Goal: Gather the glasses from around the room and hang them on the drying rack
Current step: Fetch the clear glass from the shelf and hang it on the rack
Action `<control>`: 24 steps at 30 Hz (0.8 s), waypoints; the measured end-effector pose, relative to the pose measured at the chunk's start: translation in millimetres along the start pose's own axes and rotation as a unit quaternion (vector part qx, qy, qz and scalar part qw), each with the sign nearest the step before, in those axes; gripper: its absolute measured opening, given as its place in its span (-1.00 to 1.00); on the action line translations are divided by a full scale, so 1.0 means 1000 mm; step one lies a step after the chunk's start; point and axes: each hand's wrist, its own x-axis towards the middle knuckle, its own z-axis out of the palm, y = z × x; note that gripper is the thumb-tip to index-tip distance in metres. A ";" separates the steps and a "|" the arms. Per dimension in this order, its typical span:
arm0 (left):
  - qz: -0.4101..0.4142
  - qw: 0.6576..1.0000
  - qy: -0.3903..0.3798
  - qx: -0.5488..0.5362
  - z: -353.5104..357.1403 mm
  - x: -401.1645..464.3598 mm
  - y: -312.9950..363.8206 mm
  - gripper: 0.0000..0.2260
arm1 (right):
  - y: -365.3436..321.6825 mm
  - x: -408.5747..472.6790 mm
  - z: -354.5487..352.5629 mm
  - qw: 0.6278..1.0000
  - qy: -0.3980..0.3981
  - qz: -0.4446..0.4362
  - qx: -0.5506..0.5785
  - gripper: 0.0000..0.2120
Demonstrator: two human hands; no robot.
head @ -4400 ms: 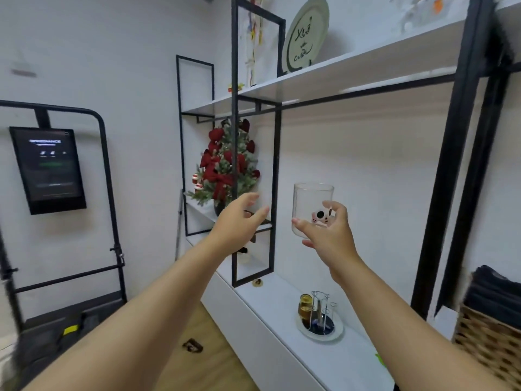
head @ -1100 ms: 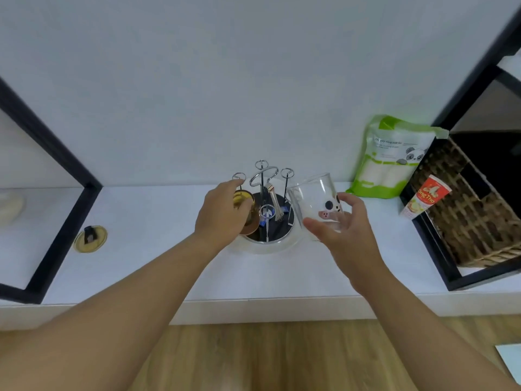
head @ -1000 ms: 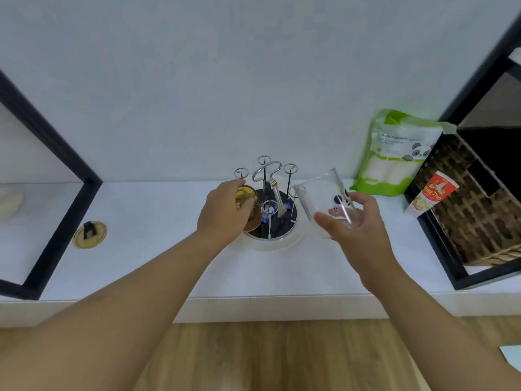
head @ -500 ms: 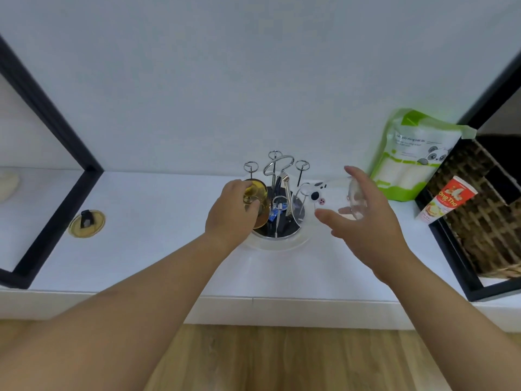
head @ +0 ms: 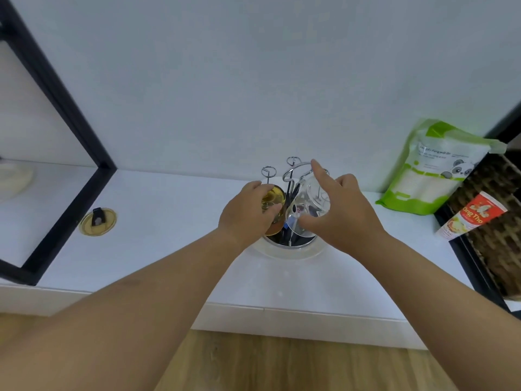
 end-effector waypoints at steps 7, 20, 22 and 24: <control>0.007 1.000 0.018 -0.022 0.000 0.001 -0.003 -0.51 | -0.005 0.014 0.013 0.998 -0.036 -0.004 -0.055 0.02; 0.017 0.999 0.025 -0.016 -0.005 0.009 -0.006 -0.53 | -0.003 0.019 0.051 0.993 -0.019 0.007 -0.119 0.02; 0.015 0.999 0.023 -0.018 -0.005 0.009 -0.007 -0.55 | -0.003 0.020 0.051 0.992 -0.014 0.011 -0.125 0.02; 0.016 1.000 0.020 -0.017 -0.005 0.009 -0.008 -0.56 | -0.002 0.019 0.050 0.992 -0.014 0.012 -0.122 0.02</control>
